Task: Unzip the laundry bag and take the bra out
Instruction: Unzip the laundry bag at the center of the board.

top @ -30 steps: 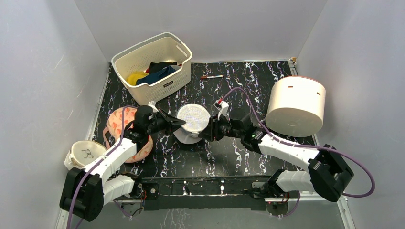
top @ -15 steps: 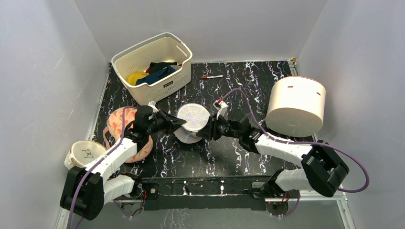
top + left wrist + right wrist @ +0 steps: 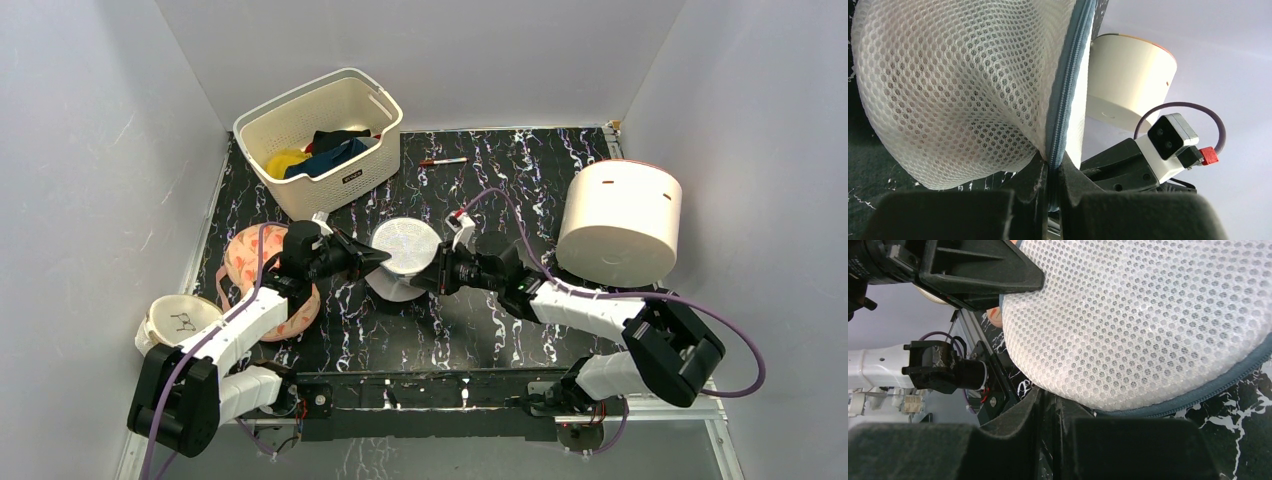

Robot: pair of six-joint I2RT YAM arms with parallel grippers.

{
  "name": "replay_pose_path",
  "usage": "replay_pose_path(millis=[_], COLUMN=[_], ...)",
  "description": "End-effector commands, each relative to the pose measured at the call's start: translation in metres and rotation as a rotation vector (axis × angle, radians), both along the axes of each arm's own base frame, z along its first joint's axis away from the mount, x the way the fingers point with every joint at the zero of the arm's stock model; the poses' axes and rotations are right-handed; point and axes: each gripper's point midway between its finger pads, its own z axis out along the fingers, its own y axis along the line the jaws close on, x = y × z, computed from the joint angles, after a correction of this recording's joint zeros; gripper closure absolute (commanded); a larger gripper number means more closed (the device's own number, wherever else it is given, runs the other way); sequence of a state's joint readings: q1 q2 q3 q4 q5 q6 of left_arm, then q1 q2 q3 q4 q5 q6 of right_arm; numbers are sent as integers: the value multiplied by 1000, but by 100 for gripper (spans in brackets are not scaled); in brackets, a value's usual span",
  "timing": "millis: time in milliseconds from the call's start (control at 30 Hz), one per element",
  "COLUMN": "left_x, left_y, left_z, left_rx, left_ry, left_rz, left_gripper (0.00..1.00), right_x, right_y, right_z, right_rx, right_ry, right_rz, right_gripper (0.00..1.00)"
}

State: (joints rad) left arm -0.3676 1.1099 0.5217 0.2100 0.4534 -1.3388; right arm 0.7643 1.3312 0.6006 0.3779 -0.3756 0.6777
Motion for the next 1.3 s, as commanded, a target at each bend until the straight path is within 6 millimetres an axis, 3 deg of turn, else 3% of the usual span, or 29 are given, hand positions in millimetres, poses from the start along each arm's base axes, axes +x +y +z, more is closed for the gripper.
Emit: replay_pose_path(millis=[0,233,433,733,833,933,1000,1100,1167,1267], left_x=[-4,-3,-12,-15,-16,-17,-12,-5,-6,-13], left_y=[-5,8,12,9,19,46,60,64,65,44], left_z=[24,22,12,18,6,5,16,41,54,64], left_rx=[-35,40,100,118,228,428,523,628,708,744], left_ry=[-64,-68,-48,-85,-76,-128,-167,-316,-378,-496], left_rz=[-55,-70,-133,-210,-235,-217,-189,-225,-223,-308], left_gripper=[100,100,100,100,97,62,51,18,4,2], right_x=[7,11,13,17,17,11,16,23,22,20], right_y=[-7,-25,-29,-24,-25,-22,-22,-17,-16,-15], right_z=[10,3,0,-5,-3,8,14,12,14,15], right_rx=[-8,-95,-144,-217,-217,-153,-140,-175,-160,-144], right_ry=[-68,-109,-154,-192,-200,-188,-211,-207,-198,-197], right_rz=[-51,-100,-88,-26,-30,-24,-49,-41,-38,-37], right_gripper=[95,100,100,100,100,100,100,100,100,100])
